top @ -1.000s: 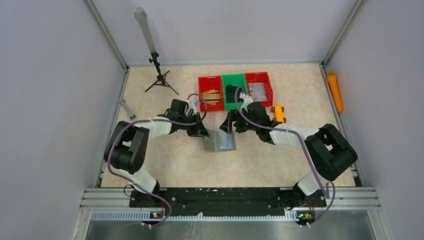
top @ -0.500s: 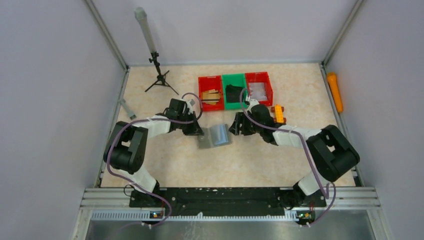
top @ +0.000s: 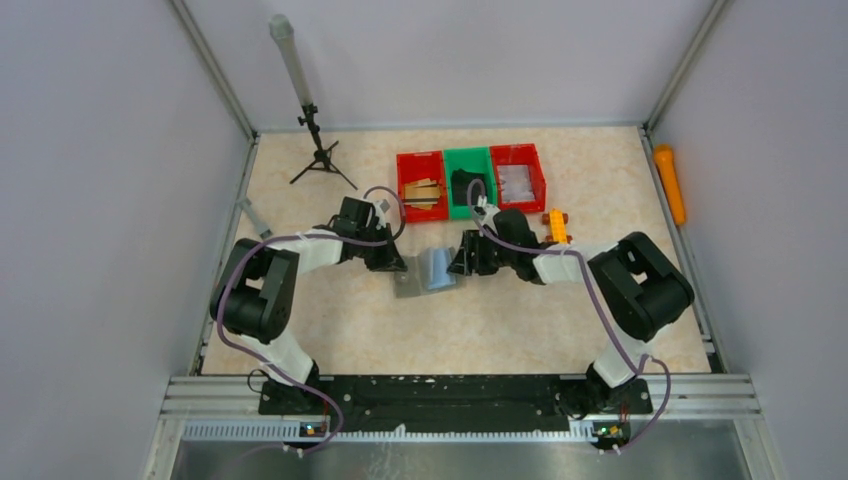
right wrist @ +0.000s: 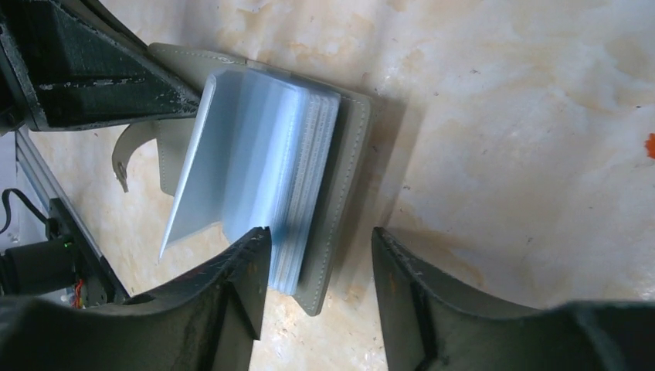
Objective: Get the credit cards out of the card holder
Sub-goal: Remove the credit card from the card holder.
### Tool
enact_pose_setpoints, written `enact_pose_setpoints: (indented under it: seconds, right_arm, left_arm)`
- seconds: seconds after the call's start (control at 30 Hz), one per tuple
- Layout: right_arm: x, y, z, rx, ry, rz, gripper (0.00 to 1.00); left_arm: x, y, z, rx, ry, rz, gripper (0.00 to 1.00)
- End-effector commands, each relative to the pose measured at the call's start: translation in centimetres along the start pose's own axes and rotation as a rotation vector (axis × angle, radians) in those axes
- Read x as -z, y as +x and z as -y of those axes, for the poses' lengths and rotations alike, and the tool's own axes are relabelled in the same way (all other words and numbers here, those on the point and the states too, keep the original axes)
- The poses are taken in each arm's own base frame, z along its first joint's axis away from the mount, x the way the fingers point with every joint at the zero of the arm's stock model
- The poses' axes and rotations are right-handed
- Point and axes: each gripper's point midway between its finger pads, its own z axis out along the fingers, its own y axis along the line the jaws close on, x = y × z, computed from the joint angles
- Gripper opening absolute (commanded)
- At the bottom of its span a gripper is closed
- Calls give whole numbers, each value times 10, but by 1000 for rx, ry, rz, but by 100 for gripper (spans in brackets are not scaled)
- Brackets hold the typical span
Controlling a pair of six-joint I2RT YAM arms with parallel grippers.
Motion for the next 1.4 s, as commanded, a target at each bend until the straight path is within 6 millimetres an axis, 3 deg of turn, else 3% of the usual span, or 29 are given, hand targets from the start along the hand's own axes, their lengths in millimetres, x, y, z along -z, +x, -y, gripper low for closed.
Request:
enact_pose_setpoints:
  seconds: [0.0,0.33,0.57,0.77,0.93,1.2,1.37]
  right_arm:
    - [-3,-6,-10,0,-51,4,48]
    - [7,-14,-31,13,-145,50,48]
    - [15,-17,-47,14,-245,77,33]
    - [20,-19,-60,32,-319,86,36]
    - [23,-20,-63,44,-330,99,36]
    - [22,-18,-67,38,-362,86,25]
    - [18,-15,-66,48,-348,73,24]
  left_arm:
    - [-2,-6,-3,-20,-26,8,0]
    - [-2,-6,-3,-20,-26,6,0]
    - [-2,-5,-3,-18,-24,1,0]
    - [-2,-5,-2,-19,-20,0,0]
    - [-2,-5,0,-19,-13,-2,0]
    - [-2,-4,4,-17,10,-5,0]
    - [0,-4,10,-23,43,1,0]
